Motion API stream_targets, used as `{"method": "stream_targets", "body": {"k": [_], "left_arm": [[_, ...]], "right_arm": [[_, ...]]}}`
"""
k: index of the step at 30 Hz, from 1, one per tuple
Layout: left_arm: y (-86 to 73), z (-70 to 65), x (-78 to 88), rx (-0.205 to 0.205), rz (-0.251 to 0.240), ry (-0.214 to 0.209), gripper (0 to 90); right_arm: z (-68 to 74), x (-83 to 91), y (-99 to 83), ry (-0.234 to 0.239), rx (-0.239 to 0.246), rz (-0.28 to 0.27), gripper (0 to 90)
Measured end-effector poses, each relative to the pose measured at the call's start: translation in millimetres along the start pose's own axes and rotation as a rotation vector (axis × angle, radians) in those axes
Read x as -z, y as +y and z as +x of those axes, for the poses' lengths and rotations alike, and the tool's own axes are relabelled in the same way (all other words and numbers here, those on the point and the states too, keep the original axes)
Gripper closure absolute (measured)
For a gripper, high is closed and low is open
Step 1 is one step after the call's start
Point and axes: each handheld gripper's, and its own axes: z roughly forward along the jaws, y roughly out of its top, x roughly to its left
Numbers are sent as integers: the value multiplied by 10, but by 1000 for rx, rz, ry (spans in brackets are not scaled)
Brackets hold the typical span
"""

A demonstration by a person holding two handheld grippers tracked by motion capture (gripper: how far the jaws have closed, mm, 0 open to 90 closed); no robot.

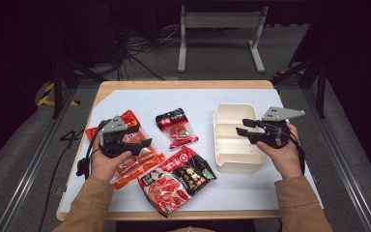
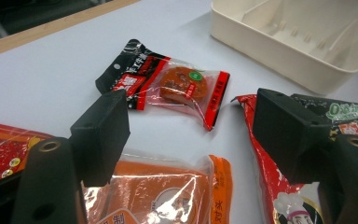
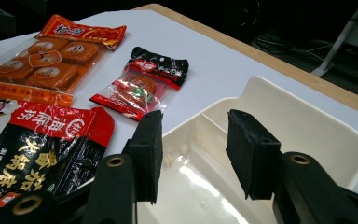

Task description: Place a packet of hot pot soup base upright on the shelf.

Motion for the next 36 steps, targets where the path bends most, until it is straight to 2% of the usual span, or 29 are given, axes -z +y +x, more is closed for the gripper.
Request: {"method": "stream_targets", "body": {"k": [3,6,11,19,20,26,33,36], "left_arm": [[25,-23,-14,3,-5,-12,287],[51,-27,-39,11,-12,-53,312],[106,-84,-125,11,-4,-91,319],[177,-151,-236,0,13,-114,322],[192,-171,-263,-14,18,-118,322],[257,-262,-386,-36,39,-144,319],[292,-335,-513,-50,60,-167,322],[287,-357,-594,-44,76,-182,334]], "right_arm": [[-15,14,-5,-8,-8,-3,542],[-25,30,-8,-9,-13,-11,535],[-51,57,-22,1,-41,1,537],[-68,99,-51,-12,-46,8,511],[-69,107,-52,-16,-48,3,509],[-77,162,-59,-26,-45,-11,503],[-86,201,-83,-36,-51,-8,492],[-82,224,-95,-43,-55,-8,489]]}}
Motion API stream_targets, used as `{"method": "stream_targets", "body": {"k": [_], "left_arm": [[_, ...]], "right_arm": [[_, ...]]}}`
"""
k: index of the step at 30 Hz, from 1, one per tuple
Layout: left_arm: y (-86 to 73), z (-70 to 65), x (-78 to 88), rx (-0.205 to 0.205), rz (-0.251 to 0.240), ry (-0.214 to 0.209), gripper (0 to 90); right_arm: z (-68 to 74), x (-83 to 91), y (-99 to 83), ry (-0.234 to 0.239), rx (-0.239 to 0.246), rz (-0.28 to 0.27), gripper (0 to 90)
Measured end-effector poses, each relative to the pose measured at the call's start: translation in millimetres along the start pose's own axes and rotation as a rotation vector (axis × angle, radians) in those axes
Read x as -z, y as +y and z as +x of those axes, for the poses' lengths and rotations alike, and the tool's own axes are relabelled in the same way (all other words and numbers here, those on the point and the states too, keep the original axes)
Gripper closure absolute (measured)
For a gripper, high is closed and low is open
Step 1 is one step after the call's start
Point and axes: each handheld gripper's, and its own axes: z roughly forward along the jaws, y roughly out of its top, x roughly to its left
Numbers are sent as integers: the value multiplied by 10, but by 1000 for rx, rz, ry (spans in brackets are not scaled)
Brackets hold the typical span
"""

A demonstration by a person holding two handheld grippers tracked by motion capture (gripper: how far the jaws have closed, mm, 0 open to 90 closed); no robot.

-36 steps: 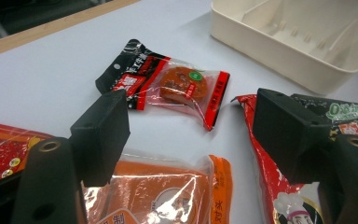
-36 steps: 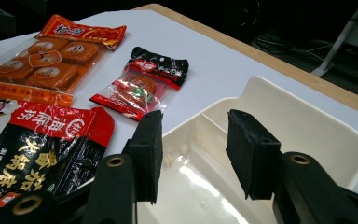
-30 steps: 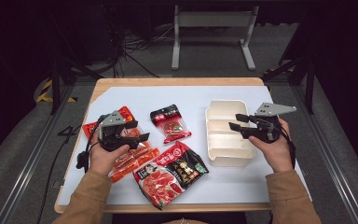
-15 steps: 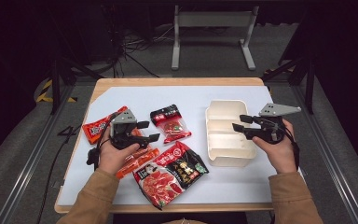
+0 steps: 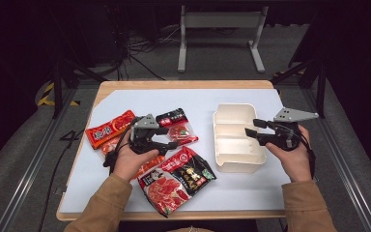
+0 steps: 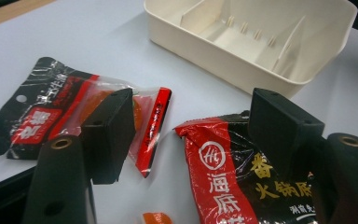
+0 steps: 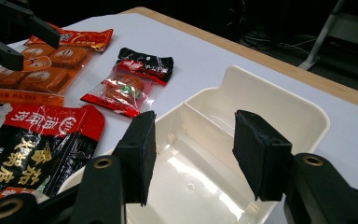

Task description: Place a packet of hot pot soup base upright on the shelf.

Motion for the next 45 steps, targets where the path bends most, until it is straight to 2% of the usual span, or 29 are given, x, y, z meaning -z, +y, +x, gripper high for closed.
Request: {"method": "stream_targets", "body": {"k": [6,11,15,17,21,24,27,28,36,41,45], "left_arm": [[-37,14,-147,18,21,-32,371],[-66,19,-309,21,74,-69,384],[-85,33,-408,17,117,-73,386],[-93,39,-441,12,133,-62,386],[-107,61,-477,25,162,-52,383],[-123,76,-504,38,184,-61,384],[-136,75,-527,49,197,-79,395],[-142,78,-543,44,213,-98,402],[-179,84,-607,43,253,-128,440],[-198,93,-648,78,300,-145,476],[-204,91,-666,97,320,-155,536]], "right_arm": [[4,26,-20,-5,-3,1,485],[8,52,-48,-11,-11,7,481],[9,61,-70,-14,-12,13,478],[9,68,-80,-15,-15,14,478],[11,78,-90,-3,-19,4,478],[20,75,-94,-7,-20,10,477],[19,68,-97,-6,-17,15,475],[23,60,-96,-5,-18,16,474],[32,37,-94,1,-15,22,466],[43,20,-94,2,-14,28,464],[50,11,-95,5,-16,30,464]]}}
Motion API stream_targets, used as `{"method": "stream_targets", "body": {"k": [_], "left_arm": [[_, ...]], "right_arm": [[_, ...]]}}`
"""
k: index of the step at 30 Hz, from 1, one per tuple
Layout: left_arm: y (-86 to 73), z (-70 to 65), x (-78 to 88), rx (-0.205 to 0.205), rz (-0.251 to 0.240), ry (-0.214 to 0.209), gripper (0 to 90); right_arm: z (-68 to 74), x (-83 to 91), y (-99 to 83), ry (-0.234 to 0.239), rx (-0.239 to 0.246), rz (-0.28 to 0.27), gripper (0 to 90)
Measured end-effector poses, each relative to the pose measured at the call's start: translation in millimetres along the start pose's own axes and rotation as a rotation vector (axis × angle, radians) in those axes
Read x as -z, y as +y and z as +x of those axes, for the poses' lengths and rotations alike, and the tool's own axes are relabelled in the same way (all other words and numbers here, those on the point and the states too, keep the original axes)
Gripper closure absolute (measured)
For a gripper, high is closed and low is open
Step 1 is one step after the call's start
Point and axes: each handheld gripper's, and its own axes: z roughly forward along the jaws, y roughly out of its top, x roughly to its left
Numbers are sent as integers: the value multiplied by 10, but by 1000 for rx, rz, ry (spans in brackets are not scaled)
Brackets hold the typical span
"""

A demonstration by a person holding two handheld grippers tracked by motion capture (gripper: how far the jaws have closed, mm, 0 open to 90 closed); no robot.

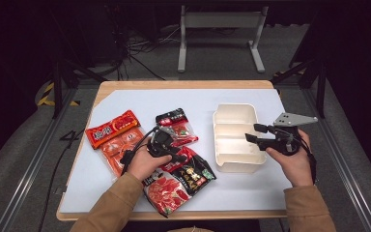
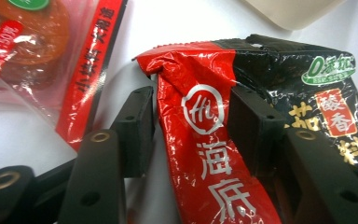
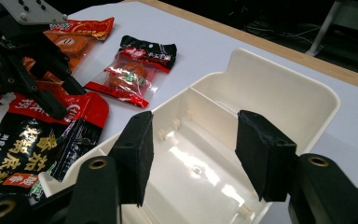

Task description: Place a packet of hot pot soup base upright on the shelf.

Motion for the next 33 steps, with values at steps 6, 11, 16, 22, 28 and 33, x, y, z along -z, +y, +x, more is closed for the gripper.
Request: {"method": "stream_targets", "body": {"k": [6,11,16,22,28,33], "left_arm": [[3,-1,-32,9,16,12,591],[1,6,-41,48,21,21,657],[-12,9,-14,67,6,20,795],[-6,-24,3,71,-2,24,868],[10,-69,81,66,-30,19,876],[40,-144,171,40,-49,28,876]], "right_arm": [[8,-16,2,4,5,5,459],[16,-25,3,10,-4,5,447],[26,-33,9,14,-2,3,447],[42,-41,13,17,-1,4,451],[33,-22,12,21,-5,-3,471],[32,-3,17,20,-5,-10,472]]}}
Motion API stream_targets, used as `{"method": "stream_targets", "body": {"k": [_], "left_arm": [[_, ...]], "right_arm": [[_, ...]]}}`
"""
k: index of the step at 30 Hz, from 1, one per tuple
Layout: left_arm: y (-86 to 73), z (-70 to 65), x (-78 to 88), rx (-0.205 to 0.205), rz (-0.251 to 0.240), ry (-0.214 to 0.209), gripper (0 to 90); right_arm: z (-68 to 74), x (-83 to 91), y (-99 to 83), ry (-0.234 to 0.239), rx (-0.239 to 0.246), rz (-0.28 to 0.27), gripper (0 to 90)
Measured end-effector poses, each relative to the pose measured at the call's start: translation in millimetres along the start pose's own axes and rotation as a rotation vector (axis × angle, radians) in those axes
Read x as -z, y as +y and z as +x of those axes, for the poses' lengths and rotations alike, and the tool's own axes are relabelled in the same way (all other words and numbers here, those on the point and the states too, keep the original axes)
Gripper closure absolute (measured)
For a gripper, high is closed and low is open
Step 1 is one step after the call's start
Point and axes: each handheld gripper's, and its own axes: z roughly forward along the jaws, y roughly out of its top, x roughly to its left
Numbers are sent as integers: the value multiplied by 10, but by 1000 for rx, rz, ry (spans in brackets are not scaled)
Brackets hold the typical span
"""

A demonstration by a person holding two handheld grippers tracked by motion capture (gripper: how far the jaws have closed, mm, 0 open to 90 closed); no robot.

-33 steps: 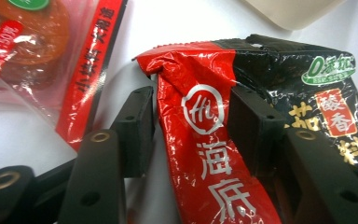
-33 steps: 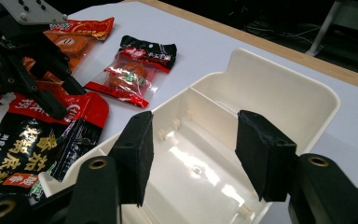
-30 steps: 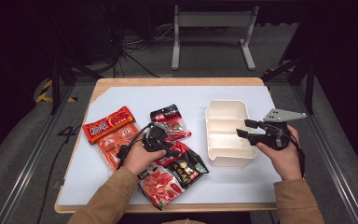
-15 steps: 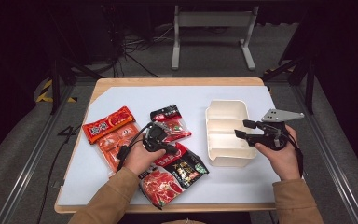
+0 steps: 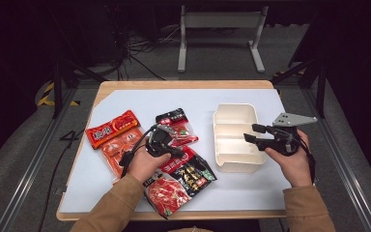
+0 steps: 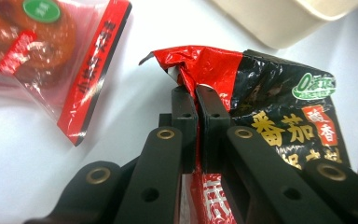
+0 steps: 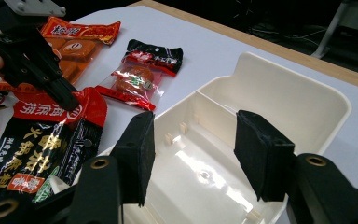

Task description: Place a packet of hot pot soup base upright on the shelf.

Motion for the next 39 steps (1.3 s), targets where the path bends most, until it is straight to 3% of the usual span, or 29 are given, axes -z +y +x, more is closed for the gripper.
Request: {"method": "stream_targets", "body": {"k": [6,11,21,22,26,31,35,39], "left_arm": [[31,-103,178,-35,-38,-9,879],[44,-177,306,-58,-70,9,881],[60,-340,581,-112,-159,21,885],[64,-387,659,-127,-178,37,885],[65,-449,773,-152,-210,35,886],[71,-551,923,-202,-254,31,886],[77,-640,994,-235,-281,38,886],[77,-702,1058,-254,-314,43,885]], "right_arm": [[7,22,16,-7,-8,-7,466],[12,32,26,-7,-6,-15,470],[39,80,54,-11,7,-100,519],[51,87,61,-12,20,-128,537],[69,109,74,-25,40,-153,595],[87,136,92,6,37,-160,586],[125,152,109,-23,49,-171,566],[155,178,126,-16,50,-172,573]]}}
